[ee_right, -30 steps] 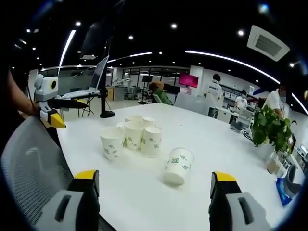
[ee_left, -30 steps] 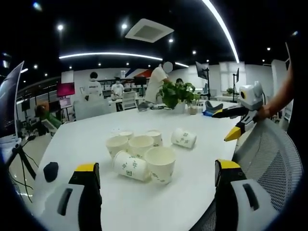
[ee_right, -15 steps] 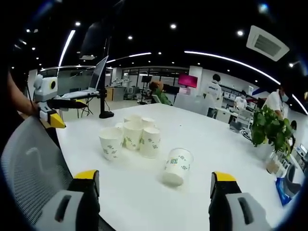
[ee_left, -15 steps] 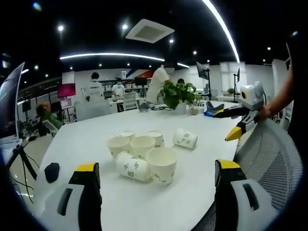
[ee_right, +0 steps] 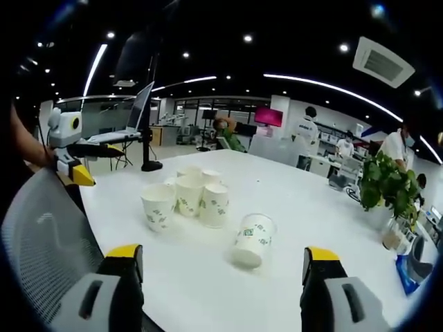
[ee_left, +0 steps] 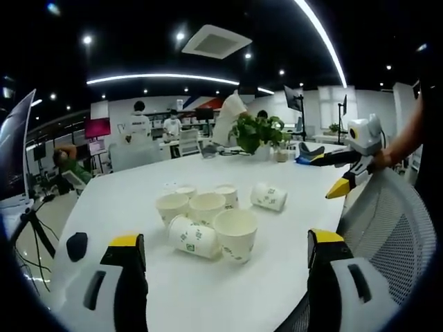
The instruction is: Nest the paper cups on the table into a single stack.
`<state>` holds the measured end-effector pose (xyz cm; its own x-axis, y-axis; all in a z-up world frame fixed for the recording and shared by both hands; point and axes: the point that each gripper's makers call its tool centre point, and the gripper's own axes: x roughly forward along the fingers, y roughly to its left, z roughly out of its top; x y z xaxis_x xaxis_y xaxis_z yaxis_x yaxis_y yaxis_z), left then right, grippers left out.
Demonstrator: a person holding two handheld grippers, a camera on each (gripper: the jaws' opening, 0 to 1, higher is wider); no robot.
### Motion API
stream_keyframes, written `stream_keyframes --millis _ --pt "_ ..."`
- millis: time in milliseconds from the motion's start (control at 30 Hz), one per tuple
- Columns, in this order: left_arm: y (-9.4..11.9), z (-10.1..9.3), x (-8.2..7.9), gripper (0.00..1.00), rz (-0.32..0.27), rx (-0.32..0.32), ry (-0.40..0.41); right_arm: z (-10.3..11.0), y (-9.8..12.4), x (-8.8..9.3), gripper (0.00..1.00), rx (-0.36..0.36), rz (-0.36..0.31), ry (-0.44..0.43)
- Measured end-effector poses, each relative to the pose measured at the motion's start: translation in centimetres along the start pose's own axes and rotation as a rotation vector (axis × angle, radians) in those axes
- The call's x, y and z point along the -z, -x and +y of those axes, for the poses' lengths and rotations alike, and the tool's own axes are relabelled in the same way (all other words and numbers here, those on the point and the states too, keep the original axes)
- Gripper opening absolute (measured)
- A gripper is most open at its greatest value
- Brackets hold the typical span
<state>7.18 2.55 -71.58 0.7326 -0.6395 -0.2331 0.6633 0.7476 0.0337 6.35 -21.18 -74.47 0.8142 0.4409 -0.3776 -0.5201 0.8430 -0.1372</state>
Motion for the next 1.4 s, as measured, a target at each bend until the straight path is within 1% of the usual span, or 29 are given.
stream_keyframes --millis 133,167,233,333,367,400,467,500,600,667,700,833,900,1000,1067,1133,1233,1333,1400 --pt "0.0 0.1 -0.2 0.98 -0.001 -0.006 0.006 0.0 0.0 -0.1 0.97 -0.002 -0.003 0.000" --pt "0.1 0.3 -0.3 0.97 0.003 -0.016 0.004 0.0 0.0 -0.1 0.97 -0.001 -0.003 -0.001" --pt "0.2 1.1 -0.4 0.97 0.017 -0.057 -0.039 0.0 0.0 0.0 0.97 -0.001 -0.003 -0.004" --pt "0.2 1.3 -0.5 0.95 0.029 -0.064 -0.032 0.1 0.0 0.0 0.97 -0.003 0.001 -0.003" --pt "0.3 1.7 -0.7 0.93 0.036 -0.078 -0.029 0.1 0.0 0.0 0.97 -0.005 0.002 -0.003" --pt "0.2 1.9 -1.0 0.91 0.037 -0.083 -0.033 0.1 0.0 0.1 0.97 -0.008 0.004 -0.002" --pt "-0.1 2.1 -2.1 0.89 0.017 -0.090 -0.040 0.2 0.0 0.1 0.97 -0.013 0.005 -0.002" --pt "-0.2 2.2 -2.4 0.88 0.011 -0.091 -0.043 0.3 0.0 0.1 0.97 -0.014 0.007 -0.001" --pt "-0.9 2.4 -3.5 0.83 -0.005 -0.079 -0.057 0.4 -0.1 0.1 0.97 -0.019 0.009 -0.001" --pt "-1.2 2.5 -3.6 0.80 -0.005 -0.075 -0.059 0.4 0.0 0.1 0.97 -0.020 0.010 0.000" --pt "-1.7 2.5 -3.7 0.78 0.000 -0.067 -0.062 0.3 0.0 0.1 0.97 -0.019 0.009 -0.001" --pt "-2.8 2.6 -2.7 0.69 0.053 -0.051 -0.067 0.3 0.0 0.1 0.97 -0.014 0.008 0.000" --pt "-3.3 2.5 -2.0 0.63 0.089 -0.040 -0.059 0.3 0.0 0.2 0.97 -0.014 0.011 0.005" --pt "-4.0 2.4 -1.4 0.54 0.113 -0.027 -0.047 0.4 -0.1 0.2 0.96 -0.020 0.014 0.008" --pt "-4.6 2.3 -0.5 0.47 0.150 -0.015 -0.033 0.4 -0.1 0.3 0.96 -0.022 0.017 0.014" --pt "-5.1 2.2 -0.1 0.42 0.169 -0.008 -0.024 0.3 0.0 0.2 0.96 -0.017 0.015 0.012" --pt "-5.9 2.5 0.7 0.36 0.189 -0.003 -0.014 0.3 0.0 0.3 0.96 -0.016 0.018 0.013" --pt "-6.5 2.6 0.8 0.31 0.194 -0.001 -0.007 0.4 0.0 0.3 0.96 -0.019 0.018 0.016" --pt "-7.2 2.7 1.2 0.28 0.212 0.004 0.002 0.3 0.0 0.3 0.95 -0.017 0.019 0.016"
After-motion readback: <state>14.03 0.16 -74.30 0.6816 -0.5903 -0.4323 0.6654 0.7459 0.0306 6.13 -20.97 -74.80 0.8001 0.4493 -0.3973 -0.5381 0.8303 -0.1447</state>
